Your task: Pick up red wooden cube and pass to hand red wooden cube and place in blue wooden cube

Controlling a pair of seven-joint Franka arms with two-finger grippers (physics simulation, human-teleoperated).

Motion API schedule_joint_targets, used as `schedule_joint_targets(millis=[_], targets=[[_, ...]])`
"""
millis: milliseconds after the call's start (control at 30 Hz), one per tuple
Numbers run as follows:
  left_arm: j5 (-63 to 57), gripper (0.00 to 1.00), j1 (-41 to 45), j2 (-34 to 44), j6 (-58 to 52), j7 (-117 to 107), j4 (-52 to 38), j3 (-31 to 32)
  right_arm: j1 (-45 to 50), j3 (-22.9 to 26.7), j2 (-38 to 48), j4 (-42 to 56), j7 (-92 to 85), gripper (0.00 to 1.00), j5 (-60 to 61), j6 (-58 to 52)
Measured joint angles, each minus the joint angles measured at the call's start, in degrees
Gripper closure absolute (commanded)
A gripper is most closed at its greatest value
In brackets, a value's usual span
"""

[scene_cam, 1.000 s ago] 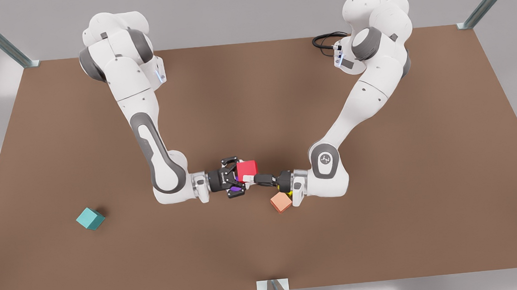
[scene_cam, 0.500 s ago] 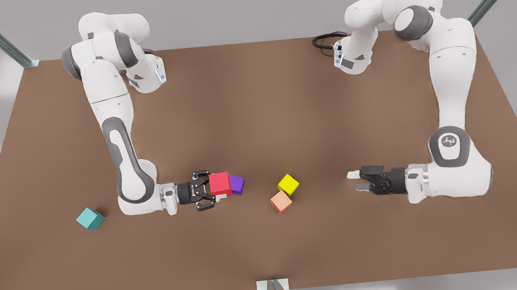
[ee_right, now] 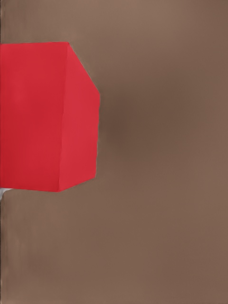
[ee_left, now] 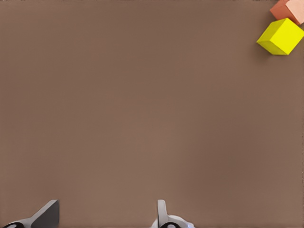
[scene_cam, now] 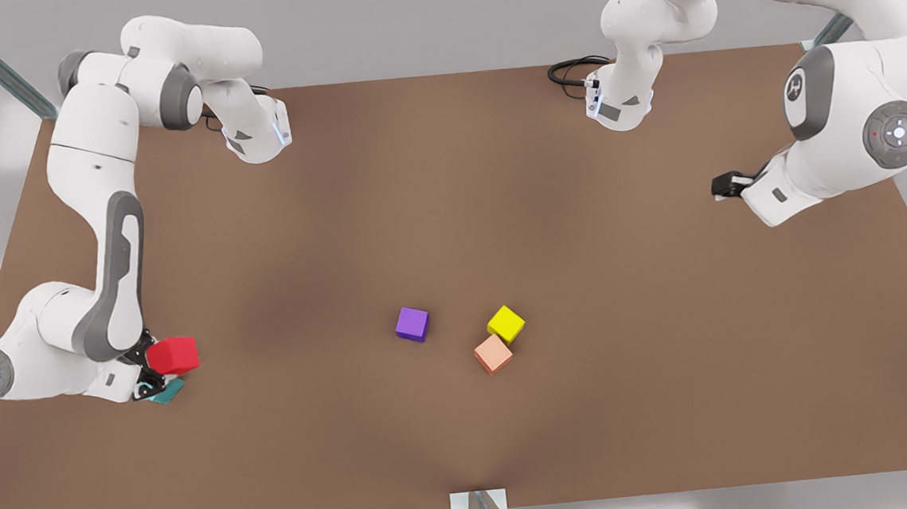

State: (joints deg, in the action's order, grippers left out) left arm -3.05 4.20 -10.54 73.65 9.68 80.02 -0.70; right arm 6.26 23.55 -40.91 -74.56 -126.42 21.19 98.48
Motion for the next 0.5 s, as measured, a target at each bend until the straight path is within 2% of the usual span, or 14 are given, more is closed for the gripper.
schedule_joint_targets(millis=[233, 500], targets=[[1.0, 0.00, -0.3, -0.1, 0.2, -0.2, 0.1, -0.1, -0.1, 4.0, -3.4, -0.2, 2.3, 0.38, -2.2, 10.3], [1.1, 0.00, -0.4, -0.4, 0.1, -0.4, 0.2, -0.1, -0.1, 4.6, -3.9, -4.9, 4.1, 0.38, -3.1, 17.6]])
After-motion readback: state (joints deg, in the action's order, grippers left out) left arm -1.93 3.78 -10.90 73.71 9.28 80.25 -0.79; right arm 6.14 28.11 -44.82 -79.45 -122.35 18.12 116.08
